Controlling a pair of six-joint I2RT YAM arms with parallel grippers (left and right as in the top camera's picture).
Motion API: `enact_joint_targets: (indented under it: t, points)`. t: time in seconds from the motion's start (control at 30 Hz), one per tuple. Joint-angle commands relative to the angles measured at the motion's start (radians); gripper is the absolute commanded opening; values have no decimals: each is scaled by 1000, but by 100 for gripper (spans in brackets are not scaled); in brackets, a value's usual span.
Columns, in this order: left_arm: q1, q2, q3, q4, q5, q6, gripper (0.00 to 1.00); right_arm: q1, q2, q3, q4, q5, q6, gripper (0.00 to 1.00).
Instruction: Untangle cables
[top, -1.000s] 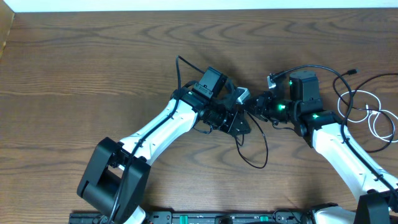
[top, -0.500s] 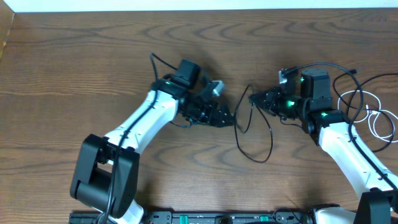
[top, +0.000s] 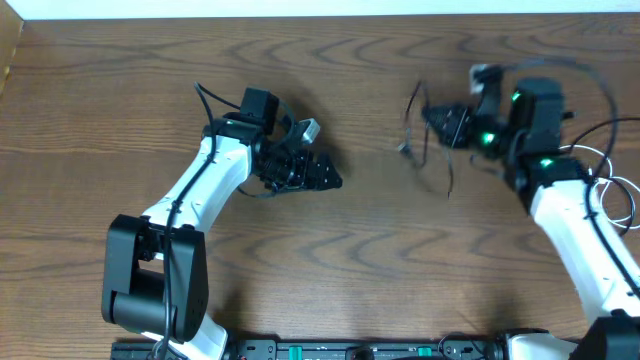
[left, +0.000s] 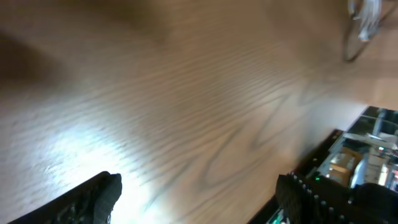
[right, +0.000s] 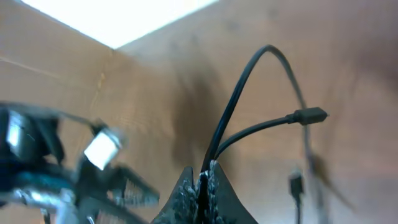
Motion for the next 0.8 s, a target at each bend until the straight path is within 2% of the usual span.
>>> enact_joint_targets:
  t: [0.0,0.13,0.23,0.43,0.57,0.67,0.77]
  points:
    - [3,-19,-8,-41,-110,21,84,-80,-29,108,2,24,-88,1]
    - [3,-19,-8,-73,-176,21,84,-183,-29,154,2,77,-90,1]
    - [3,-19,-8,-76,-182,21,84,-261,-29,158,-8,159,-162,1]
    - [3,-19,-8,-76,-182,21,84,-388,-29,157,-180,517,-325,1]
    - [3,-19,-8,-77,-182,20,84,-461,-28,157,-297,937,-264,1]
    - [3,-19,-8,-82,-182,20,84,-505,-29,157,-337,1080,-202,1]
    - [2,-19,-8,-88,-182,20,84,-565,-29,157,-352,1098,-149,1]
